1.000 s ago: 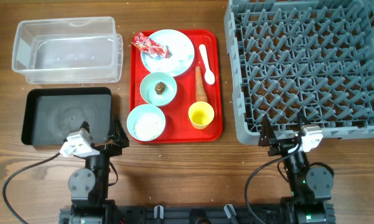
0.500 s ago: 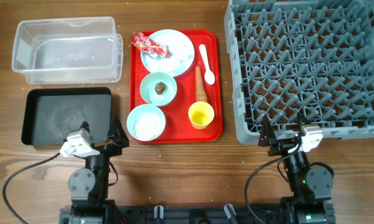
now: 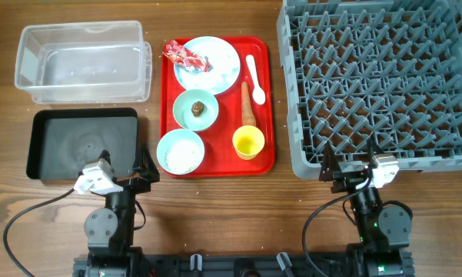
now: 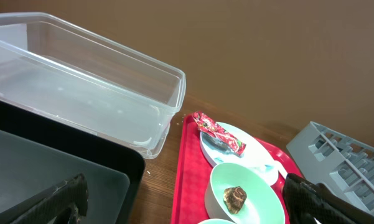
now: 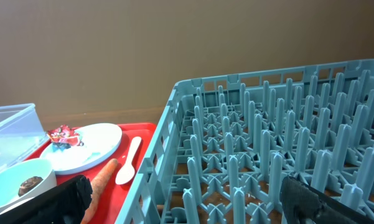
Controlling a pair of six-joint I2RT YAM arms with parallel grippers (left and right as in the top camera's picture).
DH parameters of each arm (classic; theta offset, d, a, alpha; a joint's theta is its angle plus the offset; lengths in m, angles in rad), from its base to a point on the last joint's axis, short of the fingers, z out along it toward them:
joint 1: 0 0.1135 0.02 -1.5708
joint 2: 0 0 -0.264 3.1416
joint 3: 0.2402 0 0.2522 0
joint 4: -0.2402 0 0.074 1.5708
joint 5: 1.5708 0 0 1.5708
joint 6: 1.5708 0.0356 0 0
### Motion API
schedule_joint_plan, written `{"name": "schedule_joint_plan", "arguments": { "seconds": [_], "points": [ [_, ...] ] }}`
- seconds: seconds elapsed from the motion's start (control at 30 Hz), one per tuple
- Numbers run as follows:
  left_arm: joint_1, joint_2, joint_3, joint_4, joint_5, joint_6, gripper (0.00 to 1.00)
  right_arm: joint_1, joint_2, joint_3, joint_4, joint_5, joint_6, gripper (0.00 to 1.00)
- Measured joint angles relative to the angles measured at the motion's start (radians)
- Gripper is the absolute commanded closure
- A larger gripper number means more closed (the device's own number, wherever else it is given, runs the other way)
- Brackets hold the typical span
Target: Sort waste into correct bins and load items into the dishwasher rack
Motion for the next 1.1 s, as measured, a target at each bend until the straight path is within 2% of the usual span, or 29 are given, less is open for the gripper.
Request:
{"name": "schedule_joint_plan", "arguments": {
  "seconds": [0.63, 0.77, 0.87, 0.97, 1.1],
  "points": [
    [0.0, 0.0, 0.0, 0.001, 0.0, 0.0, 0.0, 0.0, 0.0, 0.0, 0.011, 0.0, 0.0, 0.0],
    [0.0, 0.0, -0.001, 0.062, 0.034, 0.0, 0.0, 0.0, 0.0, -0.001, 0.092, -0.038, -0.002, 0.0],
    [0.0, 0.0, 0.002, 0.038, 0.067, 0.0, 0.0, 0.0, 0.001, 0.008, 0.103, -0.084, -0.004, 0.0],
    [0.0, 0.03, 0.058, -0.003, 0.083, 0.034, 0.0, 0.0, 0.003, 0.075, 0.101, -0.106, -0.005, 0.0],
    [0.0, 0.209, 0.287, -0.099, 0.09, 0.109, 0.0, 0.0, 0.068, 0.249, 0.063, -0.116, -0.008, 0.01]
  ]
}}
